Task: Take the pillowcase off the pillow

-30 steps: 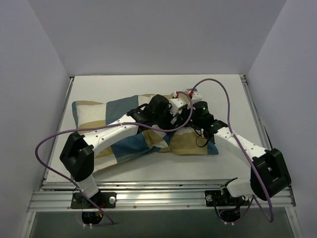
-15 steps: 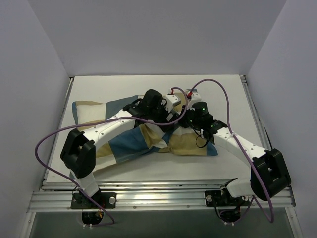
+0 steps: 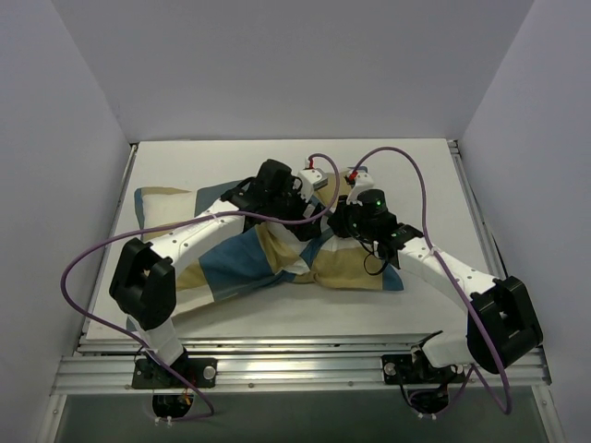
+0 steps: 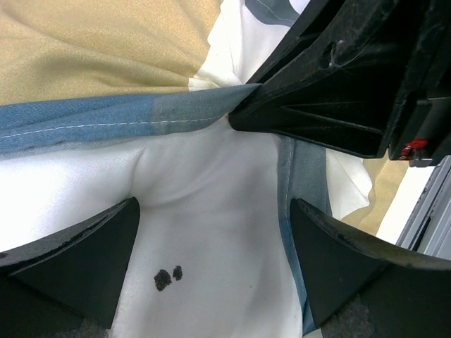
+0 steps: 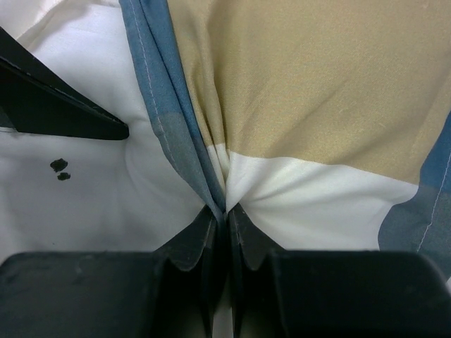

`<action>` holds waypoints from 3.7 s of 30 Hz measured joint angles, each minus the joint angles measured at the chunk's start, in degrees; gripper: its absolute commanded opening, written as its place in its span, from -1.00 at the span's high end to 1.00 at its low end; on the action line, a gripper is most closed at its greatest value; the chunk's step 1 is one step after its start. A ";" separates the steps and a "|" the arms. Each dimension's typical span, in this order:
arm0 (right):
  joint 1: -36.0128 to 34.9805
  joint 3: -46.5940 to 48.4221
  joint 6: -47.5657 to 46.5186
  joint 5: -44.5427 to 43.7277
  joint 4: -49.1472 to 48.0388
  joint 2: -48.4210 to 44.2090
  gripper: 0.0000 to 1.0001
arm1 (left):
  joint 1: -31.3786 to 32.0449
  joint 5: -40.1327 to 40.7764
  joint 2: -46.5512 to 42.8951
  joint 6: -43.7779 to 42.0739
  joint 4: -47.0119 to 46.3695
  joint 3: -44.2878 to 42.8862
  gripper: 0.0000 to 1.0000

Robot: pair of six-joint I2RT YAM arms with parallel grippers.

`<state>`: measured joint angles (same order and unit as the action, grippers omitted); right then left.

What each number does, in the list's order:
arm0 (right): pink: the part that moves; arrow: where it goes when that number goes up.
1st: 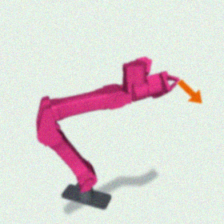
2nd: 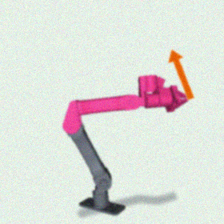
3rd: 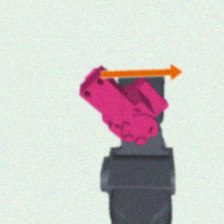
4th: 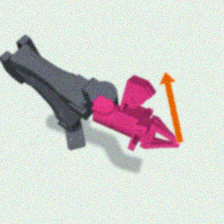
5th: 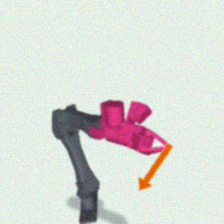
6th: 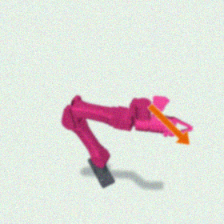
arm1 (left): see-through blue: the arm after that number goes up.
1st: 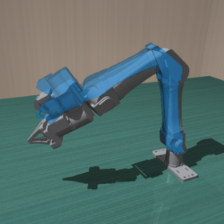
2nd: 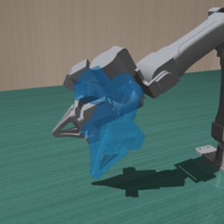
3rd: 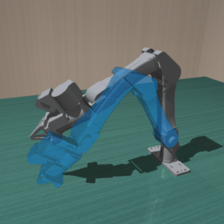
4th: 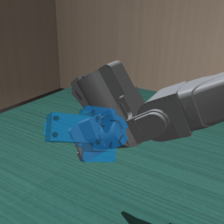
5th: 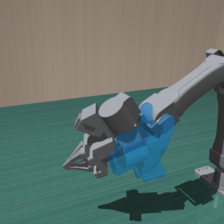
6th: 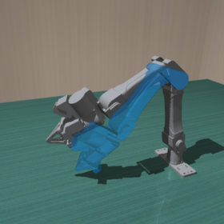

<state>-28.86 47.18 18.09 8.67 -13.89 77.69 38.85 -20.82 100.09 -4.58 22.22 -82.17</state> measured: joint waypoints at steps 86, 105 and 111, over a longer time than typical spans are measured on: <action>14.71 -14.69 21.64 19.12 -1.97 -10.23 1.00 | -10.97 -0.98 -28.41 31.45 -1.64 22.88 0.95; 12.22 -7.06 11.43 14.56 -6.01 3.23 1.00 | 3.93 11.78 -17.00 9.81 -3.23 7.67 -0.94; 11.87 -5.79 10.08 13.92 -5.40 3.87 1.00 | 11.26 14.67 -9.22 -2.40 -0.55 -4.46 -0.94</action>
<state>-16.99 41.39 28.16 22.59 -19.29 81.56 50.11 -6.15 90.87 -6.98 21.67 -86.63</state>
